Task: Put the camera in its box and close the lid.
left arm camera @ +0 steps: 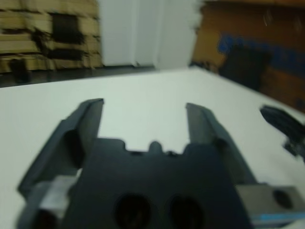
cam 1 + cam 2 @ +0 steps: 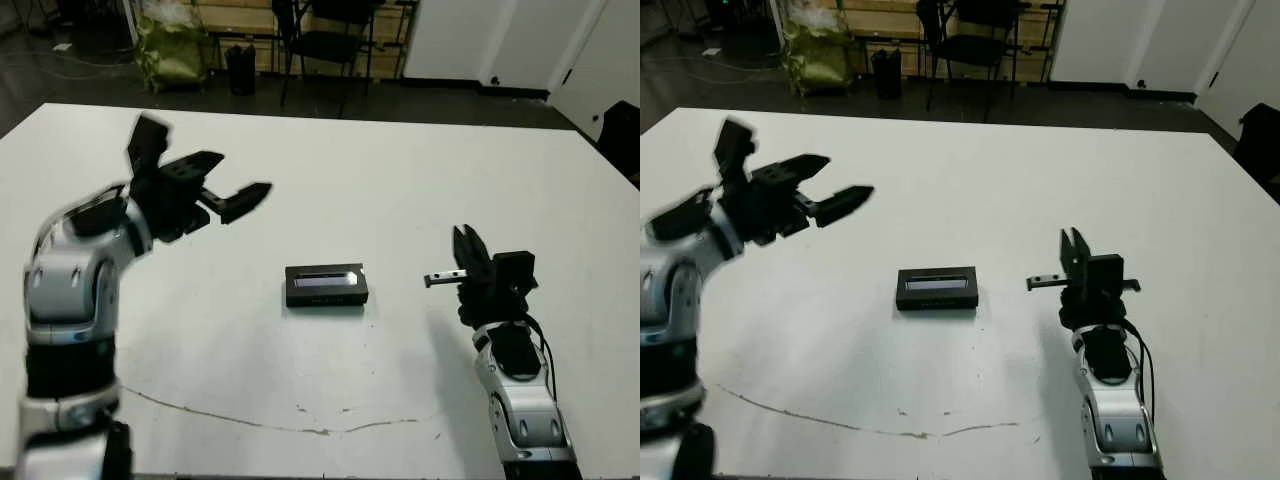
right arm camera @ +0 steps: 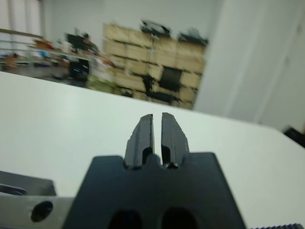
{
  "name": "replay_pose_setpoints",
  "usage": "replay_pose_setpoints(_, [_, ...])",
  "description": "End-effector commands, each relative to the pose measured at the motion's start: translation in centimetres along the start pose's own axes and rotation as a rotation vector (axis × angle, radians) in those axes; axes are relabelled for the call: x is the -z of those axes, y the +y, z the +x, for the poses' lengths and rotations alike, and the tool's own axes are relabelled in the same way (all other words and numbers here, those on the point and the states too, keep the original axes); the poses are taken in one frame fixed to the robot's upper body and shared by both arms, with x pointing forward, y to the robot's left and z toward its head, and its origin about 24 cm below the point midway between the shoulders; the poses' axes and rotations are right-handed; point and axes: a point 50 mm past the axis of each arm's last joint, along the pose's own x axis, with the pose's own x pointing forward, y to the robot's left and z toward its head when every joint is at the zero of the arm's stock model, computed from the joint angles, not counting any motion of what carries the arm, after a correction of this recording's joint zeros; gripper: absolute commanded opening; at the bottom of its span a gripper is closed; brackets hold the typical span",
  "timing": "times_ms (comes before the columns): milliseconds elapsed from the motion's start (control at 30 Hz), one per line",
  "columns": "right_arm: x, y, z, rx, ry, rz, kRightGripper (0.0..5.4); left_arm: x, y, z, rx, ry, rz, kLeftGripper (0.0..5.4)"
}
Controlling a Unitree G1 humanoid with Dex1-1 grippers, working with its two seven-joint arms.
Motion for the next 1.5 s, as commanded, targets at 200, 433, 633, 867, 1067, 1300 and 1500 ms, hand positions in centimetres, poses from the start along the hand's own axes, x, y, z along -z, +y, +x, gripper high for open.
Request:
replay_pose_setpoints(200, [-0.2,2.3,1.5,-0.197,-0.062,0.046,0.0,2.9,0.5,-1.7,-0.191,-0.118,0.004,1.76])
replay_pose_setpoints(433, [-0.2,4.3,1.8,-0.302,0.026,-0.021,0.0,5.2,0.5,-3.0,-0.274,-0.146,0.065,0.02])
replay_pose_setpoints(633, [0.7,5.5,1.5,-0.37,0.065,0.017,0.0,6.0,0.1,-3.5,-0.297,-0.145,0.128,0.01])
replay_pose_setpoints(867, [1.9,6.4,1.2,-0.403,0.153,0.0,0.0,6.3,-0.4,-3.7,-0.304,-0.132,0.131,0.01])
replay_pose_setpoints(1067, [3.5,6.7,1.1,-0.449,0.268,-0.03,0.0,6.1,-0.7,-3.4,-0.298,-0.135,0.144,0.01])
replay_pose_setpoints(1300, [4.9,6.8,0.8,-0.52,0.424,-0.054,0.0,5.9,-1.1,-3.2,-0.3,-0.141,0.126,0.01])
replay_pose_setpoints(1500, [5.8,6.6,0.4,-0.536,0.504,-0.063,0.0,5.6,-1.2,-3.2,-0.309,-0.14,0.121,0.01])
